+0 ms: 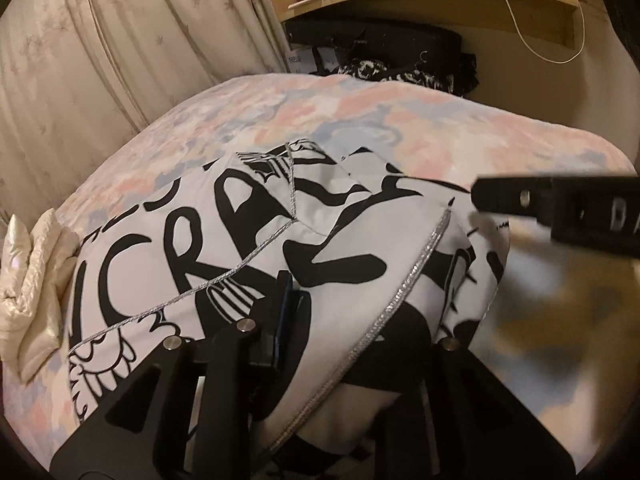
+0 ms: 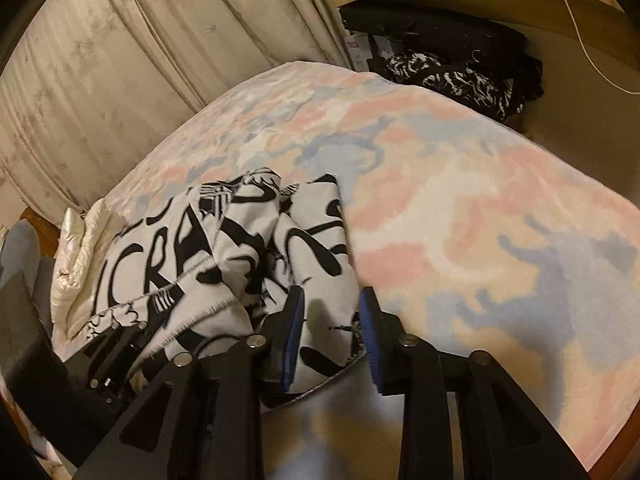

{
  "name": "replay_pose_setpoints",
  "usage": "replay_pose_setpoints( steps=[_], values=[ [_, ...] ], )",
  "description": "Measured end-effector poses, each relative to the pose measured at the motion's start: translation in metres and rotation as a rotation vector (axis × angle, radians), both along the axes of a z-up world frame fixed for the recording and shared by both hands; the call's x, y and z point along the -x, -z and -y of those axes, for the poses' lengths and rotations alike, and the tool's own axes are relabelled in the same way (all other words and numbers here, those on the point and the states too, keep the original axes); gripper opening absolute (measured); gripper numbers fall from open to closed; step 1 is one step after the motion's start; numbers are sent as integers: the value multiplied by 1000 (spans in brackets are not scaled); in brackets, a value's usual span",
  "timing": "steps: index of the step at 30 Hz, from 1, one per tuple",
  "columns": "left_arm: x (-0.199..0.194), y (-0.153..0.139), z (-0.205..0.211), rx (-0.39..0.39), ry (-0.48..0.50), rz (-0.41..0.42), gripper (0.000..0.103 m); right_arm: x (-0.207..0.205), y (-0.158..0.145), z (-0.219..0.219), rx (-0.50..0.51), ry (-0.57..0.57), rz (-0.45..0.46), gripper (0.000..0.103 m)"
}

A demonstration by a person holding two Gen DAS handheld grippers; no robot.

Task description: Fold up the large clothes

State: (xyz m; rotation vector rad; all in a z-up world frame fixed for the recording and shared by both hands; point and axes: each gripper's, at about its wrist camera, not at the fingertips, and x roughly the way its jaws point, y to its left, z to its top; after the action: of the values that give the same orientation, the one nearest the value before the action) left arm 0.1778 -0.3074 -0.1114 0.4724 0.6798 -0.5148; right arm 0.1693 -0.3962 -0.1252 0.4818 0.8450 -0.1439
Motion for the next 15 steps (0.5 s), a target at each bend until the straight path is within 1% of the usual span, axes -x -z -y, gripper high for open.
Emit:
replay_pose_setpoints(
  steps=[2,4,6,8,9,11,15],
  values=[
    [4,-3,0,-18,-11,2,18,3,-10,-2,4,-8,15,37],
    [6,-6,1,-35,-24,4,21,6,-20,-4,8,-15,22,39],
    [11,-8,1,-43,-26,-4,23,10,-29,-7,-6,-31,36,44],
    [15,-11,0,-48,-29,-15,25,14,-38,-6,-21,-44,51,56],
    [17,-12,0,-52,-32,-18,26,16,-43,-6,-31,-50,62,59],
    [22,-15,-2,-59,-34,-21,27,18,-50,-4,-44,-53,67,60],
    [38,-22,-12,-58,-10,-40,31,19,-58,0,-114,-72,67,60]
  ],
)
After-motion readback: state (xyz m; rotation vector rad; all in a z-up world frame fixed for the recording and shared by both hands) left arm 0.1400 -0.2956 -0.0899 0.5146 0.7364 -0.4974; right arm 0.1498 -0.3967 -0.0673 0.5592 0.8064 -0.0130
